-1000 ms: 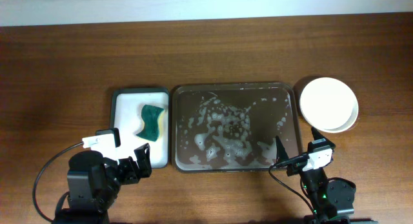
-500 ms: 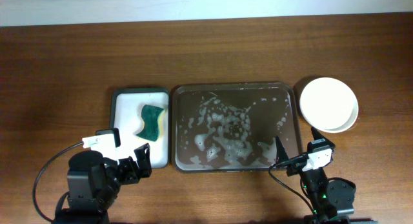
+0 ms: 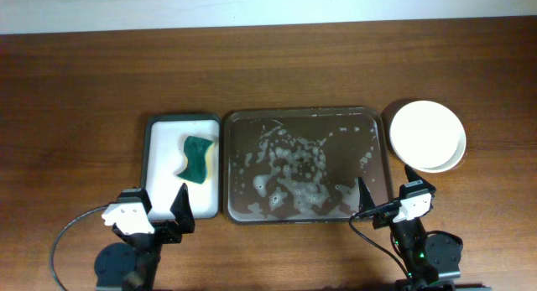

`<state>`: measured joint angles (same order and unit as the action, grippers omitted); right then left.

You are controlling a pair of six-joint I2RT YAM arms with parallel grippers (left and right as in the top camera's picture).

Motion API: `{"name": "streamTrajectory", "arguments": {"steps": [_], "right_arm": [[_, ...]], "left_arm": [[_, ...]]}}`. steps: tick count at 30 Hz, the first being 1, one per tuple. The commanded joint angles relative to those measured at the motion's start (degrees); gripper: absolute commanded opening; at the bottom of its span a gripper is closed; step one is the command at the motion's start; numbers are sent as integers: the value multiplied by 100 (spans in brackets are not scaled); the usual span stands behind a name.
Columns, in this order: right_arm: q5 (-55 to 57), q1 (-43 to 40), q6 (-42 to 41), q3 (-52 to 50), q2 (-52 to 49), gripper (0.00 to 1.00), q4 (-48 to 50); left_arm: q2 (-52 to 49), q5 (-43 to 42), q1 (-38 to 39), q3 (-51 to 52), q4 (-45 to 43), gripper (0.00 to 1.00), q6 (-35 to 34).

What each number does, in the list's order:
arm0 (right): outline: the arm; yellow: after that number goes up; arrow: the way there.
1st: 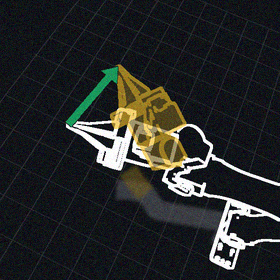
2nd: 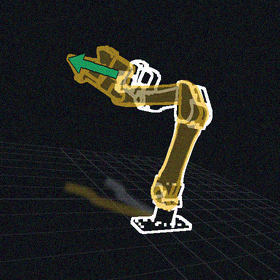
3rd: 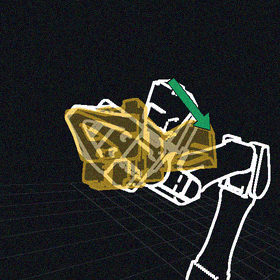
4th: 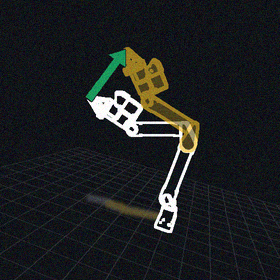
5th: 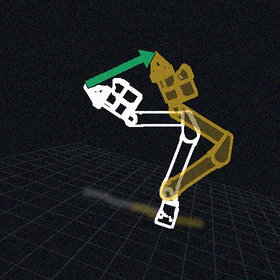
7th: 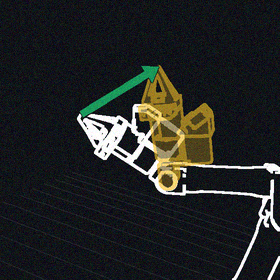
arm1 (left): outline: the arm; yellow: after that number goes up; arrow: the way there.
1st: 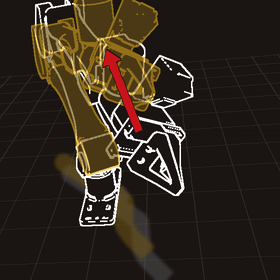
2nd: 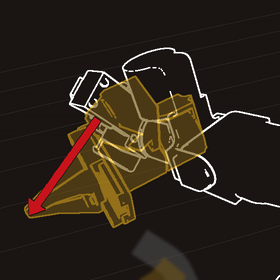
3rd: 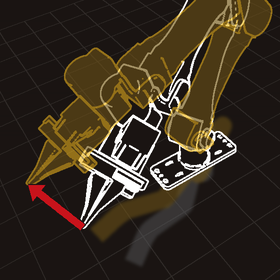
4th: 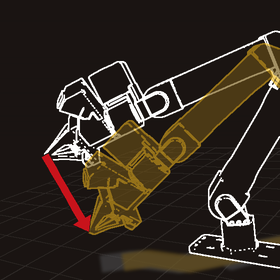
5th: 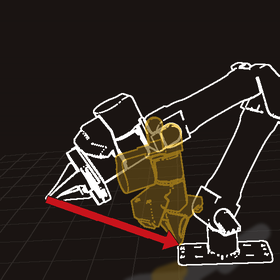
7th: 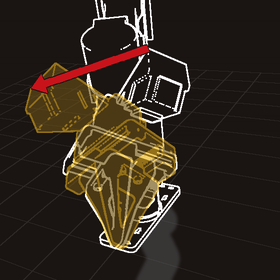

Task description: Clean dirty plates on tray and stack at the side

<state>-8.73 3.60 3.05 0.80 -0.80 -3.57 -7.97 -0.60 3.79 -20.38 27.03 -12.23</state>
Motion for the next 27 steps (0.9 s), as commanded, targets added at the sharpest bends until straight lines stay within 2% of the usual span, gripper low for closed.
{"name": "streamTrajectory", "arguments": {"steps": [1,4,6,8,12,27], "right_arm": [[-72,52,-7,-48,61,99,-2],[-72,52,-7,-48,61,99,-2],[-72,52,-7,-48,61,99,-2],[-72,52,-7,-48,59,99,-4],[-72,52,-4,-48,61,99,-4],[-72,52,-7,-48,59,99,-2]], "left_arm": [[527,31,15,881,-1244,100,326],[754,17,0,1408,-2302,99,680],[772,-122,0,1751,-3056,100,1169],[772,-201,0,1993,-3300,100,1401],[769,-170,-22,1989,-2251,99,1401],[767,-153,-22,1987,-2245,99,1401]]}}
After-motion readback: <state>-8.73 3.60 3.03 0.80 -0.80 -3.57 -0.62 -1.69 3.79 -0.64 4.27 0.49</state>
